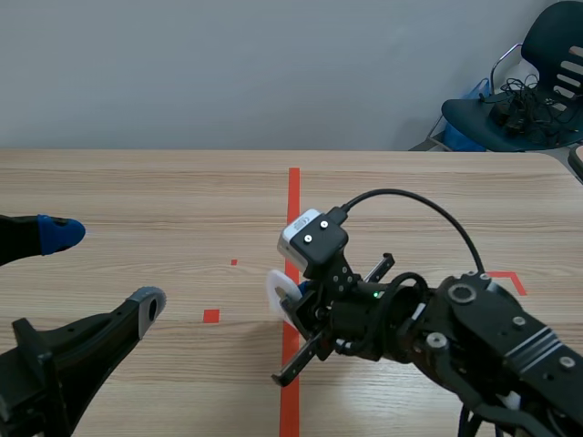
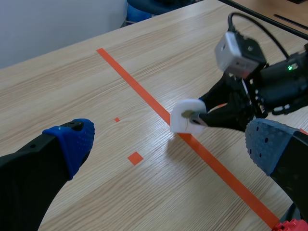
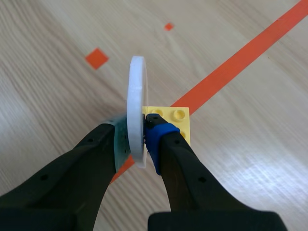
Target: Do the leaf sorting experiment
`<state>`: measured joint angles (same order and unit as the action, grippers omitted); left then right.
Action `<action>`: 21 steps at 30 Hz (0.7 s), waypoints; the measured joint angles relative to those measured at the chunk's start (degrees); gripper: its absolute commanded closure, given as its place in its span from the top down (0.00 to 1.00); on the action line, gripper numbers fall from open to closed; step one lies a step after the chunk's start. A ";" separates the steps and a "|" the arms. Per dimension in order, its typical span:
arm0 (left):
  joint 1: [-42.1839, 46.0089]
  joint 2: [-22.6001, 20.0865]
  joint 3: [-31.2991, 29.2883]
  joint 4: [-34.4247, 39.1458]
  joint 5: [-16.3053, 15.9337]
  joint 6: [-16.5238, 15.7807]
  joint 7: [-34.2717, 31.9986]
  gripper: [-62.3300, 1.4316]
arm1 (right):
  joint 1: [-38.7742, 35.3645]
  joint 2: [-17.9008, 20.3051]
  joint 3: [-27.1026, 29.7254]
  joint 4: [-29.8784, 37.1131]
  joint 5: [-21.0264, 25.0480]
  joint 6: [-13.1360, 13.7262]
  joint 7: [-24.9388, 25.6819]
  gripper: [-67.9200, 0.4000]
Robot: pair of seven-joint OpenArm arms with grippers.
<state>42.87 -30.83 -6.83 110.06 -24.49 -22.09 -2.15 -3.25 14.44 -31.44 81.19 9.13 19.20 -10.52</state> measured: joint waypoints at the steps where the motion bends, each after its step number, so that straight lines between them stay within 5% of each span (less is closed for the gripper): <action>1: -0.02 0.02 0.00 0.00 -0.02 0.00 -0.02 1.00 | -0.61 0.74 1.36 2.75 1.16 -0.72 -0.79 0.10; 5: -0.72 0.00 0.00 0.00 0.00 -0.02 0.15 1.00 | -3.34 4.24 10.12 13.16 2.95 -5.99 -4.94 0.10; 10: -1.44 0.00 0.00 0.00 0.00 0.00 0.15 1.00 | -8.37 9.03 23.02 17.18 5.27 -11.54 -9.51 0.10; 16: -1.44 0.00 0.00 0.00 0.00 -0.02 0.15 1.00 | -17.55 14.05 36.26 16.04 11.06 -12.79 -7.52 0.10; 21: -1.46 0.00 0.00 0.00 0.00 -0.02 0.13 1.00 | -18.84 14.75 37.48 6.64 16.24 -12.28 -0.26 0.10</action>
<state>41.41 -30.83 -6.83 110.06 -24.49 -22.11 -2.02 -22.09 29.19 6.04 87.83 25.36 6.92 -10.79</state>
